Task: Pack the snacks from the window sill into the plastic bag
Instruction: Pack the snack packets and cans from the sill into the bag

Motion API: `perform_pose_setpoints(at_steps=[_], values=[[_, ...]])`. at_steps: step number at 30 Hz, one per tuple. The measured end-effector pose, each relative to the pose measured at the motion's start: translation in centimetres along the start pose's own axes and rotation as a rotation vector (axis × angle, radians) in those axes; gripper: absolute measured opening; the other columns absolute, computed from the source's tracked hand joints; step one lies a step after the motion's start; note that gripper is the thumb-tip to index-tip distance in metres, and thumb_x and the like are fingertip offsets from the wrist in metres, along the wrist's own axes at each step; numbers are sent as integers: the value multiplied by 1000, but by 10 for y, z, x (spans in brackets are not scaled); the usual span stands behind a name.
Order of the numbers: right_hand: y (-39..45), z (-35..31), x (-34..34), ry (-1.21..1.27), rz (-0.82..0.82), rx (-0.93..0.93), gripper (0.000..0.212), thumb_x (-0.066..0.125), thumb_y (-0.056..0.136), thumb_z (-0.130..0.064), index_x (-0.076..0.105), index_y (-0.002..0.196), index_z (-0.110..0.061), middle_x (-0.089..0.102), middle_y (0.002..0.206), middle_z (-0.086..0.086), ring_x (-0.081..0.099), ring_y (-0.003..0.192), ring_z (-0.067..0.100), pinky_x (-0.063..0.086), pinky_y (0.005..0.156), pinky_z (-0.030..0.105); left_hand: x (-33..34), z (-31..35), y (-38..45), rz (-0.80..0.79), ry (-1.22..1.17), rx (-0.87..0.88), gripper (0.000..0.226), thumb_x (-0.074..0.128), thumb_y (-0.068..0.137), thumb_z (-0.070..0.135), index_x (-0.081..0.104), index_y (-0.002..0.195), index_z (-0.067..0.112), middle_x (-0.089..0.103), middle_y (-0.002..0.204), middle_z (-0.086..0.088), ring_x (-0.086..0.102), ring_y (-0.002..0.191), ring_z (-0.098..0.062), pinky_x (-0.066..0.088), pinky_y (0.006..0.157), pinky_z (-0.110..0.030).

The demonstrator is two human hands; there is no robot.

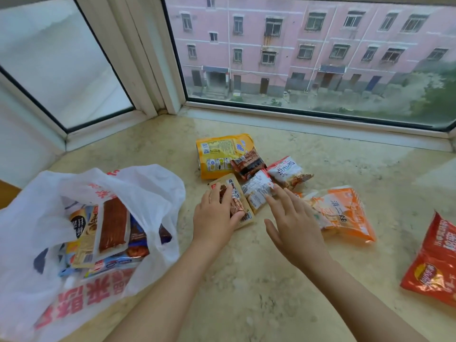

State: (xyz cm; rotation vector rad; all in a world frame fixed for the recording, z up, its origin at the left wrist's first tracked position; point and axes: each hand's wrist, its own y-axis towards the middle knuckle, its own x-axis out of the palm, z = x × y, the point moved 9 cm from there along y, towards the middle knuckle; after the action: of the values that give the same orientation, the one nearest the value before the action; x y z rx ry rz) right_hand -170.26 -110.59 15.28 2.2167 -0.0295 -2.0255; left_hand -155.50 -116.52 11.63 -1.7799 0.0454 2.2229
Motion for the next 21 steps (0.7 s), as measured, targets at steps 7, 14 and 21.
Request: perform_pose_setpoints(at_steps=[7, 14, 21], values=[[55, -3, 35, -132, -258, -218, 83, 75, 69, -29, 41, 143, -17, 37, 151, 10, 30, 141, 31, 17, 116, 49, 14, -20, 19, -89, -122, -117, 84, 53, 83, 66, 12, 150, 36, 32, 149, 0, 40, 129, -22, 48, 93, -40], [80, -5, 53, -183, -476, -337, 85, 56, 89, -23, -1, 152, -32, -2, 161, -3, -6, 148, 22, -1, 116, 51, 4, -45, 26, -29, -518, -241, 84, 80, 69, 45, 37, 139, 32, 44, 125, 6, 49, 113, -11, 40, 80, -24], [81, -11, 49, -214, -310, -386, 84, 79, 59, -29, 46, 136, -39, 61, 118, 7, 54, 107, 31, 40, 87, 46, -2, -43, 18, -28, -634, -178, 66, 80, 73, 33, 48, 130, 31, 44, 118, 12, 45, 102, -2, 35, 79, -18]])
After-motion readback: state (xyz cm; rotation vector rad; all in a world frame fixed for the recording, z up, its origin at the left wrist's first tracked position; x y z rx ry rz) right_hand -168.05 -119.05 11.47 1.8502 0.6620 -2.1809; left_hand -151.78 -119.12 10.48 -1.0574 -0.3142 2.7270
